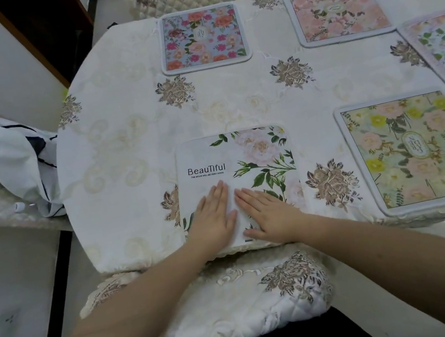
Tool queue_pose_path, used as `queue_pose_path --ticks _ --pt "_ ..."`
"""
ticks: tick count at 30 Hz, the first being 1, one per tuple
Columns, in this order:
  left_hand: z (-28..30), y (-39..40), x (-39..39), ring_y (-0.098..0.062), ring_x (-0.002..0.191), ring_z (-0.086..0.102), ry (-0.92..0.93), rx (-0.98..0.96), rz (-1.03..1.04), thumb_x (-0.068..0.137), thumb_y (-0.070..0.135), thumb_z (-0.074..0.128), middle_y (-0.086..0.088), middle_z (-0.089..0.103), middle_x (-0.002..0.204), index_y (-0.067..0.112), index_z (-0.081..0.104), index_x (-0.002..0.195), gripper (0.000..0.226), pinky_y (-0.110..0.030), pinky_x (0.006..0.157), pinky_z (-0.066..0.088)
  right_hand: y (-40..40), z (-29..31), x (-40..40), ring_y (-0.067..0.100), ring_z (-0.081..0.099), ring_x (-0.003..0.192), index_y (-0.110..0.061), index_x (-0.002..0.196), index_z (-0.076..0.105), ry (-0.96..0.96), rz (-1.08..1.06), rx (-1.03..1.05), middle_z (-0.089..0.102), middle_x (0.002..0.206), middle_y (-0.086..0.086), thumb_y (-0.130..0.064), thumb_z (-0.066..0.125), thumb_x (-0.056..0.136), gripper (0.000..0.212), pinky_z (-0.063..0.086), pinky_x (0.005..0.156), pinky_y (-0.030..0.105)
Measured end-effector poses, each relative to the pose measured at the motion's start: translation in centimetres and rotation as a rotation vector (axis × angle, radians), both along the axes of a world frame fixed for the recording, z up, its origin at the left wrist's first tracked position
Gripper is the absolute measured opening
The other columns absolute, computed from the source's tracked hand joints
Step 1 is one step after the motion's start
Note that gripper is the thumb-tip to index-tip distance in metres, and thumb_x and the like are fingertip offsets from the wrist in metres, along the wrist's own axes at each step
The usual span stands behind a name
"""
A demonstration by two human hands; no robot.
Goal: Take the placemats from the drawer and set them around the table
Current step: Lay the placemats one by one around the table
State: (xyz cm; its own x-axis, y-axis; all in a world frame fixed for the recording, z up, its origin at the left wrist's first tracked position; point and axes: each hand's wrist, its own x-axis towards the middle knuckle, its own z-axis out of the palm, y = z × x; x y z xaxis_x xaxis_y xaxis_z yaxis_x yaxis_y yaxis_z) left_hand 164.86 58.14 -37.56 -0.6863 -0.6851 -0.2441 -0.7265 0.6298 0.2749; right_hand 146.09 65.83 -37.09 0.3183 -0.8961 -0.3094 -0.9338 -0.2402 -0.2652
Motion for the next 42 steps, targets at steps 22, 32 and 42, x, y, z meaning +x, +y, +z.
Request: queue_pose_path --ticks 22,32,42 --pt "0.8 -3.1 8.1 -0.019 0.149 0.023 -0.269 -0.115 -0.436 0.095 0.072 0.023 -0.001 0.024 0.163 0.017 0.028 0.156 0.082 -0.045 0.118 0.017 5.3 0.9 -6.9 0.020 -0.006 0.150 -0.028 0.154 -0.011 0.175 -0.041 0.107 0.004 0.163 0.002 -0.065 0.002 0.098 0.069 -0.009 0.118 0.032" --pt "3.2 -3.0 9.7 -0.021 0.144 0.038 -0.305 -0.145 -0.227 0.090 0.061 0.013 0.001 0.029 0.161 0.023 0.029 0.155 0.077 -0.037 0.111 0.029 8.0 4.5 -6.9 0.015 0.015 0.150 -0.021 0.156 0.018 0.180 -0.383 0.099 0.011 0.164 -0.002 -0.052 0.011 0.100 0.064 0.006 0.120 0.033" --pt "9.0 0.6 -1.4 -0.025 0.128 0.050 -0.199 -0.150 -0.154 0.103 0.049 0.030 -0.005 0.046 0.148 0.017 0.027 0.153 0.060 -0.042 0.100 0.041 9.6 10.2 -4.6 0.017 0.020 0.148 -0.020 0.154 0.025 0.012 -0.718 -0.150 0.021 0.162 -0.001 -0.037 0.039 0.103 0.056 0.020 0.118 0.033"
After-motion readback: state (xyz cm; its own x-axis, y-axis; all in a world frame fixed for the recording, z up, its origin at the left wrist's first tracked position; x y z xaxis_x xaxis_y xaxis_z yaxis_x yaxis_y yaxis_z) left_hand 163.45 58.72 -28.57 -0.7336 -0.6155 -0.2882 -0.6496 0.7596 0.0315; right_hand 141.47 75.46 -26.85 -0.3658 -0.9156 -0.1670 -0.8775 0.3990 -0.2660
